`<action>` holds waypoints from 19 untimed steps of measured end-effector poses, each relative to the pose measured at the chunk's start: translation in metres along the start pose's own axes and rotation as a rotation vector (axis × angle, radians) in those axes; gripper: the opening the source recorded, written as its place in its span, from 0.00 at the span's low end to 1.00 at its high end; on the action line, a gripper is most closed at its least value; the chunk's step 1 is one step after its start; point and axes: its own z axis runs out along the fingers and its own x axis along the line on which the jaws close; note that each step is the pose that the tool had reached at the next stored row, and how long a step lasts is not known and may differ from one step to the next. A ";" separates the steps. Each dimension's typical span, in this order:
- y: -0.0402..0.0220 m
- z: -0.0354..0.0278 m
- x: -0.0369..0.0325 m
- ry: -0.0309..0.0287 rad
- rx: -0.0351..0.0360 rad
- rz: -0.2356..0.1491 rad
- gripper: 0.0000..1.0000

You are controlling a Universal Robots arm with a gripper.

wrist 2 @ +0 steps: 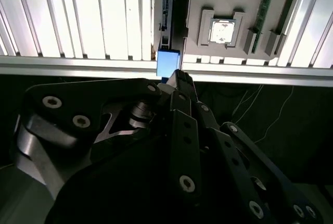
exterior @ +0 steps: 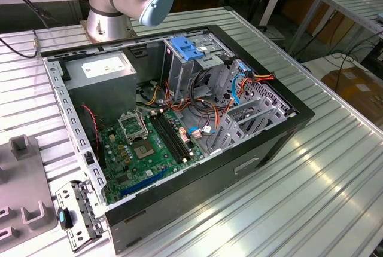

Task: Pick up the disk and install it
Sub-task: 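Pick up the disk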

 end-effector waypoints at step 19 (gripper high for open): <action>0.0004 0.0113 -0.0005 -0.0098 0.0234 -0.224 0.11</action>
